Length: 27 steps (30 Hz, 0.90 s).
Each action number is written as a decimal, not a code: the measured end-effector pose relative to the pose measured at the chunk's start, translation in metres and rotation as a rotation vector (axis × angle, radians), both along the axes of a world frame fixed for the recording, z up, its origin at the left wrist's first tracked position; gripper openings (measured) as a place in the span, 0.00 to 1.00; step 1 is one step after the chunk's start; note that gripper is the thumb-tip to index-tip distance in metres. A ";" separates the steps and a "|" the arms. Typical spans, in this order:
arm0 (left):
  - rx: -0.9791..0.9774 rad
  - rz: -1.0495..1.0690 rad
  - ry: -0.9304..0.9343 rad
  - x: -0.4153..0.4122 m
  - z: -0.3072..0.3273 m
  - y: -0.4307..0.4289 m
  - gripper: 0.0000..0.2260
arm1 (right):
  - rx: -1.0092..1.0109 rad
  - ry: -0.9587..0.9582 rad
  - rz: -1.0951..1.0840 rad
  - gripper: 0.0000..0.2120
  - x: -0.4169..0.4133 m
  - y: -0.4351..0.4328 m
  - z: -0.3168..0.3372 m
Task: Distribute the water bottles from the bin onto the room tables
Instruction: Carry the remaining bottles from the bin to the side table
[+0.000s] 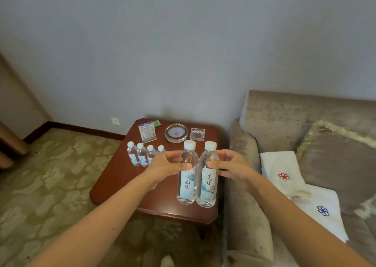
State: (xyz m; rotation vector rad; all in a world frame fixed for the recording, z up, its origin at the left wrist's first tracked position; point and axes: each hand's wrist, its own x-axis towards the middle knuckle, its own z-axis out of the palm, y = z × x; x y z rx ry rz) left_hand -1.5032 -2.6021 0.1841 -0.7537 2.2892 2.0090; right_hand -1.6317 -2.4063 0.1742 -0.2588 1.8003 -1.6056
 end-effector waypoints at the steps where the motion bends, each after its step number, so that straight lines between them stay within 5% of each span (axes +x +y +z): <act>1: -0.003 -0.014 0.000 -0.015 -0.003 -0.011 0.19 | 0.002 0.004 -0.006 0.21 -0.013 -0.009 -0.004; 11: -0.028 -0.042 -0.050 -0.140 -0.061 -0.085 0.22 | 0.034 0.019 -0.061 0.23 -0.120 -0.074 -0.066; 27: -0.040 0.064 -0.117 -0.241 -0.271 -0.133 0.30 | 0.132 0.092 -0.040 0.24 -0.219 -0.135 -0.265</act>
